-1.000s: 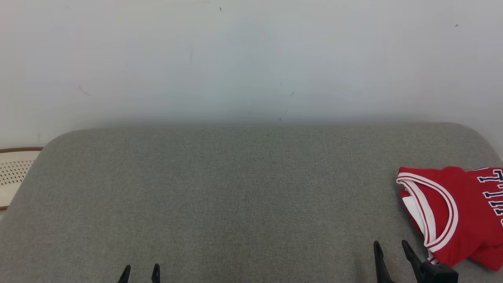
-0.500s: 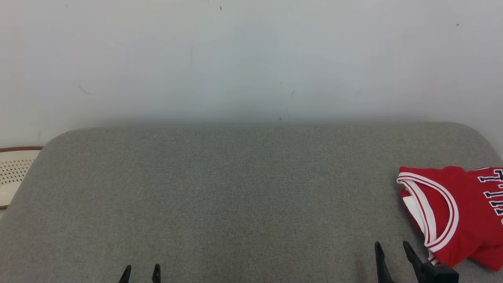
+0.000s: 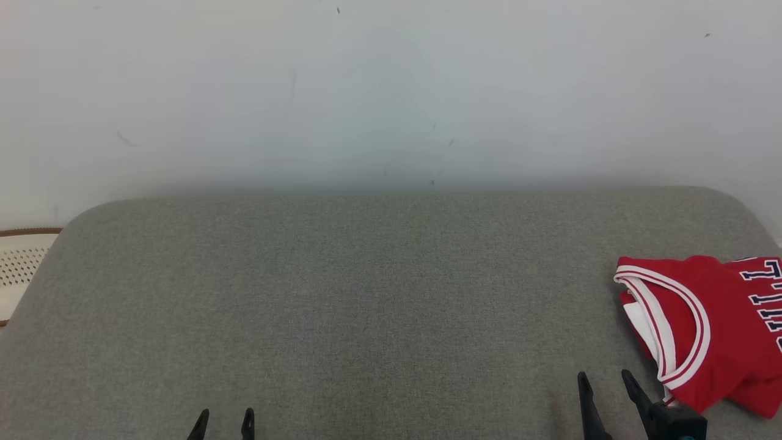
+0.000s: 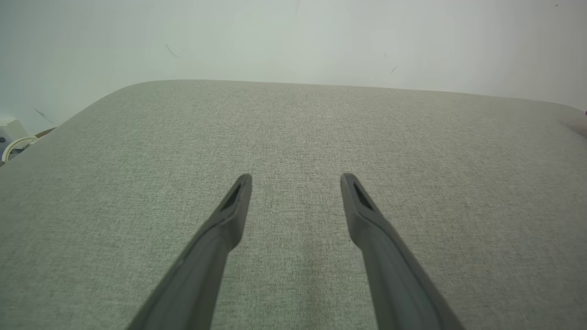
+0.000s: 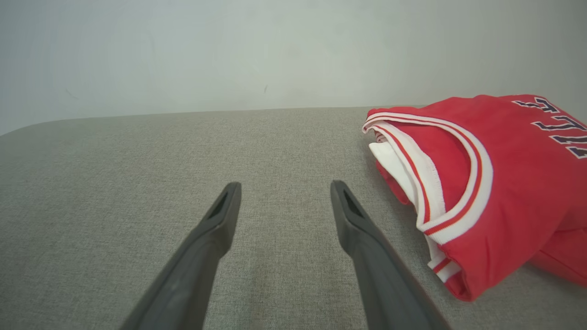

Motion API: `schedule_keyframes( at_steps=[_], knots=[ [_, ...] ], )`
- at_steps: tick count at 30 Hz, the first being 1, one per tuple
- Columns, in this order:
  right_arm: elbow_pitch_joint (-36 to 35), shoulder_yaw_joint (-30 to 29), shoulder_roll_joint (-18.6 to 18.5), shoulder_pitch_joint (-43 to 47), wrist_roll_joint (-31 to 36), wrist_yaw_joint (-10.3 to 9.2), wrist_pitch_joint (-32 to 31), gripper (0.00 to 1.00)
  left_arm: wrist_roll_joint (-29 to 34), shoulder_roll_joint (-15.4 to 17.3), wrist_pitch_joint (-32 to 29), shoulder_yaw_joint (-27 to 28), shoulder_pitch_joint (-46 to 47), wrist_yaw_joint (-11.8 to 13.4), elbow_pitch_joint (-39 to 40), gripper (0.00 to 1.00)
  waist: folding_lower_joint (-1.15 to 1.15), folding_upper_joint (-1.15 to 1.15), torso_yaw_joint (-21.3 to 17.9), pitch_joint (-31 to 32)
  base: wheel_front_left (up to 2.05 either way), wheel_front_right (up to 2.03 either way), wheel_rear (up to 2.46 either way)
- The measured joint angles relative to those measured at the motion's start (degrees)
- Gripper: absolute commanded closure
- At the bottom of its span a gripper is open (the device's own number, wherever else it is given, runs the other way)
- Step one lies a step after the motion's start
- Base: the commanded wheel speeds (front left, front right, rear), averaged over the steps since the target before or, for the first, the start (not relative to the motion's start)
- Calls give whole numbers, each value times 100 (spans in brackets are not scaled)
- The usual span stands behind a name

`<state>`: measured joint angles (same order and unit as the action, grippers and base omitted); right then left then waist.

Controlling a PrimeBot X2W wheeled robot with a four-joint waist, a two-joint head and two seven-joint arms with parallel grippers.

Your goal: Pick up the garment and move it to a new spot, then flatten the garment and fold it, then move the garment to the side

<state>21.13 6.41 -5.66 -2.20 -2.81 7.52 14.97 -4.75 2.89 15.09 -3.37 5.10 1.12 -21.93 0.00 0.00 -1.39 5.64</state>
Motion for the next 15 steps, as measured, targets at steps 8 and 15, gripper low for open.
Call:
schedule_keyframes(
  at_steps=[8,15],
  knots=[
    [-16,40,-3,-85,-9,0,1,0,-18,-1,0,-89,23,0,9,0,0,0,26,-13,0,0,0],
    [-33,68,-11,-103,-33,0,0,0,-24,0,0,-114,23,7,10,0,0,0,42,-29,0,0,0]
  ],
)
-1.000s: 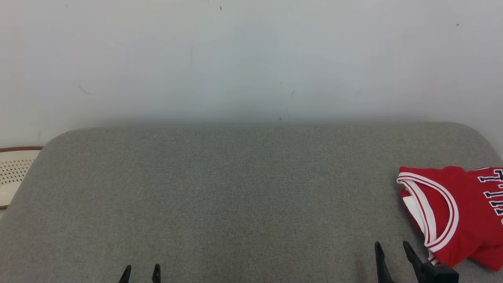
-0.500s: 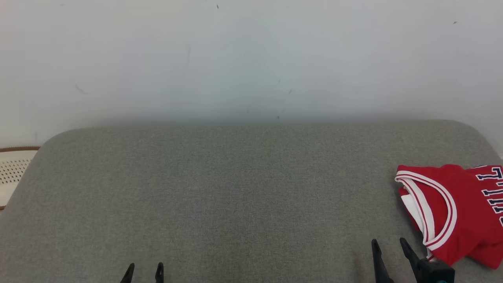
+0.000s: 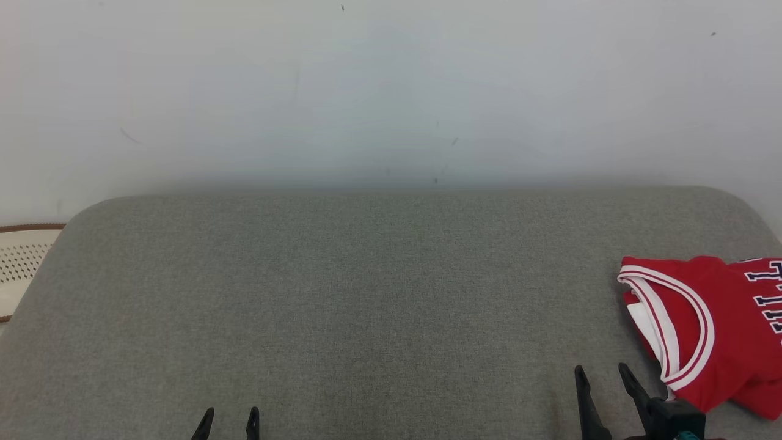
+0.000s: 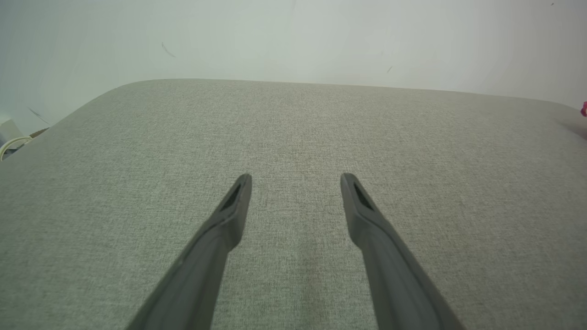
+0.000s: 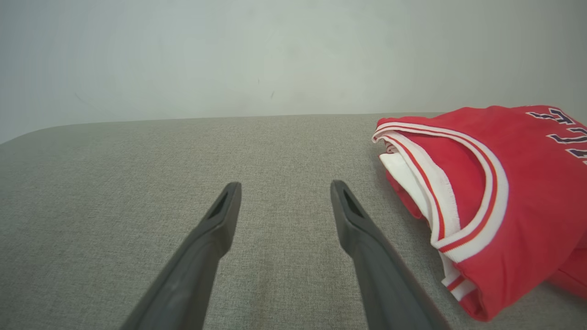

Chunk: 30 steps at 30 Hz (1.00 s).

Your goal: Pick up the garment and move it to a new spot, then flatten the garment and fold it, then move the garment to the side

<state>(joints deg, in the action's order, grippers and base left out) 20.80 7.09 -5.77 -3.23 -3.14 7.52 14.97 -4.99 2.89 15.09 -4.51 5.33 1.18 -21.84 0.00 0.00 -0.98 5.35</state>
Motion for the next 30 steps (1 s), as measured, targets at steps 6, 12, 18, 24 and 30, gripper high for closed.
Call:
schedule_keyframes(
  at_steps=[6,12,18,24,30],
  knots=[
    [101,-88,21,-13,16,0,1,0,1,0,0,-9,1,1,4,0,0,0,-7,-9,0,0,0],
    [82,-115,46,-44,58,0,1,0,1,0,0,-15,1,0,7,0,0,0,-22,-5,0,0,0],
    [73,-118,46,-46,58,0,0,0,1,0,0,-27,2,-4,-3,0,0,0,-14,7,0,0,0],
    [93,-108,44,-46,56,0,0,0,1,0,0,-25,1,-5,-18,0,0,0,6,24,0,0,0],
    [123,-81,47,-48,2,0,0,0,3,0,0,-18,2,-7,-21,0,0,0,-3,28,0,0,0]
  ],
)
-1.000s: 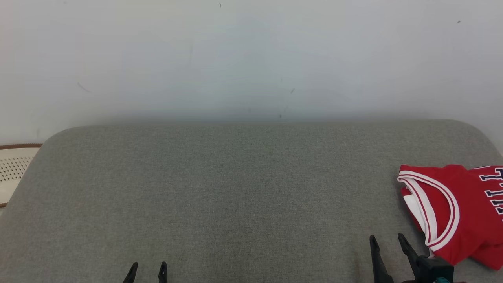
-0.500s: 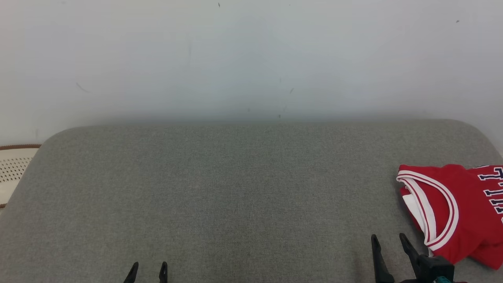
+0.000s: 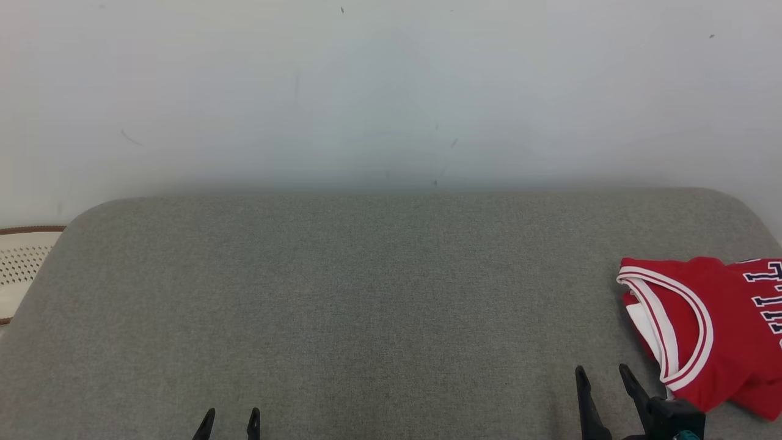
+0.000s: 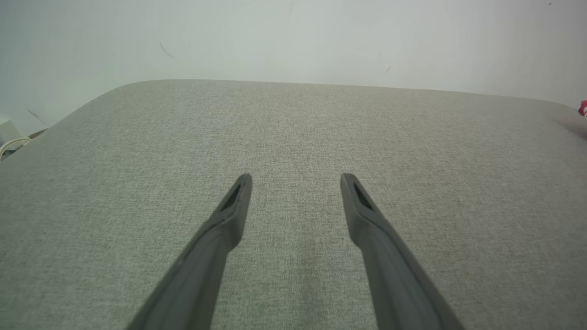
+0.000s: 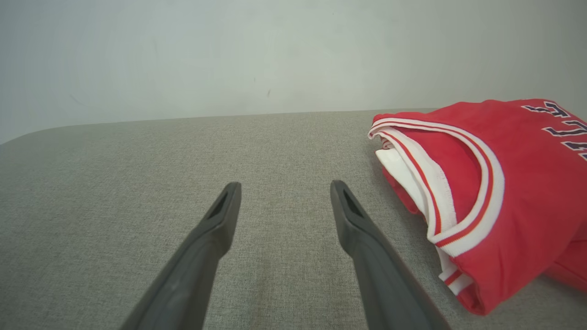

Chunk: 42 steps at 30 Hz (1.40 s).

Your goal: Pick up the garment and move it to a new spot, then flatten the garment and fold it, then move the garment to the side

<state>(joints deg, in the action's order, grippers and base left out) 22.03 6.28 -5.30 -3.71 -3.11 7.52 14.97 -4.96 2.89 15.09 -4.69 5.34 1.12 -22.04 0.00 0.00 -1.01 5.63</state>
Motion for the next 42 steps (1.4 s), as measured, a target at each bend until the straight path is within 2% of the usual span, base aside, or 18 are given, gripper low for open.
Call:
schedule_keyframes(
  at_steps=[15,17,18,25,42],
  knots=[
    [-86,144,-35,50,-16,0,0,0,-12,0,0,10,47,-12,-31,0,0,0,-23,5,0,0,0],
    [-93,157,-41,53,-38,0,1,0,-116,-1,0,12,47,-111,-27,0,0,0,-21,8,0,0,0],
    [-67,157,-37,73,-37,0,-8,100,-138,-1,0,11,38,-108,-46,100,0,0,-20,9,0,0,0],
    [240,131,5,330,-141,0,-94,100,-277,-10,-116,35,-188,-108,-335,100,0,0,-20,1,0,0,0],
    [82,-154,45,186,-2073,0,-528,100,-2129,-9,-563,278,-157,-260,-157,100,0,0,-3,-80,0,0,0]
  ],
)
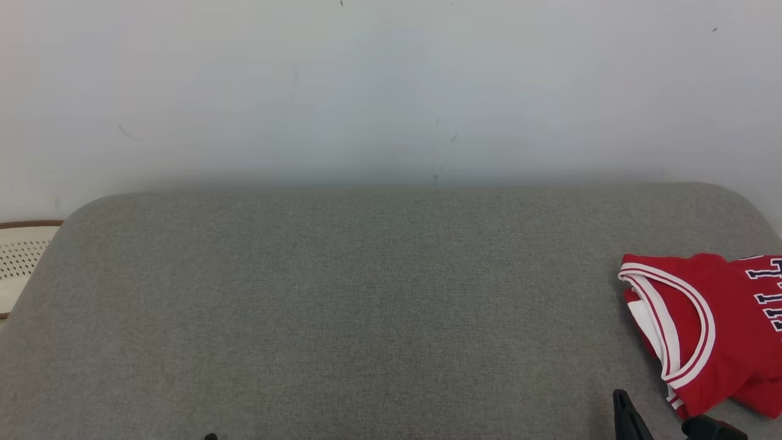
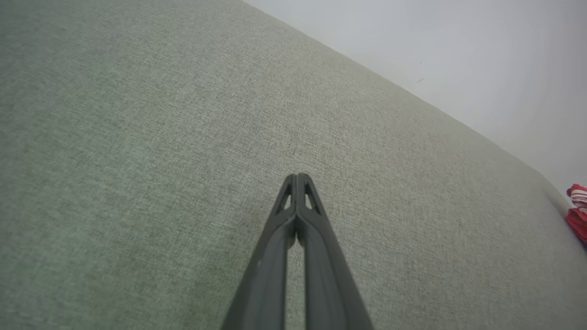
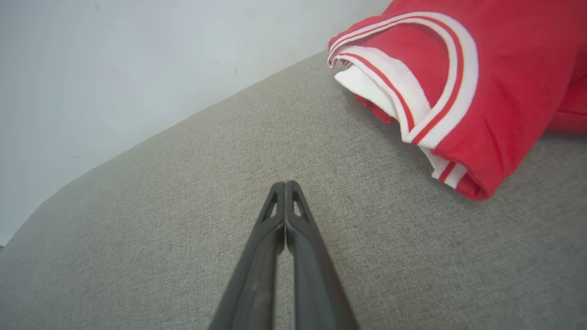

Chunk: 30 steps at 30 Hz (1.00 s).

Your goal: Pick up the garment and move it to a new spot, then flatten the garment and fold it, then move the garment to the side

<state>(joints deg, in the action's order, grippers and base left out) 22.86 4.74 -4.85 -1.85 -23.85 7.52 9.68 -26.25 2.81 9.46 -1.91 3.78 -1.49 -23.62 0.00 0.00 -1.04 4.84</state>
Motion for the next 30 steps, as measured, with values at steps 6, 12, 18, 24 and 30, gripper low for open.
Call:
schedule_keyframes(
  at_steps=[6,12,18,24,30],
  knots=[
    [-38,-75,14,-9,-493,0,-114,100,-453,0,-123,78,15,-46,51,100,0,0,5,-24,0,0,0],
    [-104,-163,35,-113,-1065,0,-237,100,-1020,0,-247,148,77,-97,122,100,0,0,10,-52,0,0,0],
    [-146,-242,56,-126,-1582,0,-365,100,-1507,0,-396,220,103,-145,172,100,0,0,16,-80,0,0,0],
    [-189,-332,69,-230,-2163,0,-492,100,-2083,0,-524,307,129,-194,225,100,0,0,23,-113,0,0,0],
    [-230,-400,80,-242,-2621,0,-591,100,-2512,0,-639,366,155,-238,280,100,0,0,29,-141,0,0,0]
  ],
)
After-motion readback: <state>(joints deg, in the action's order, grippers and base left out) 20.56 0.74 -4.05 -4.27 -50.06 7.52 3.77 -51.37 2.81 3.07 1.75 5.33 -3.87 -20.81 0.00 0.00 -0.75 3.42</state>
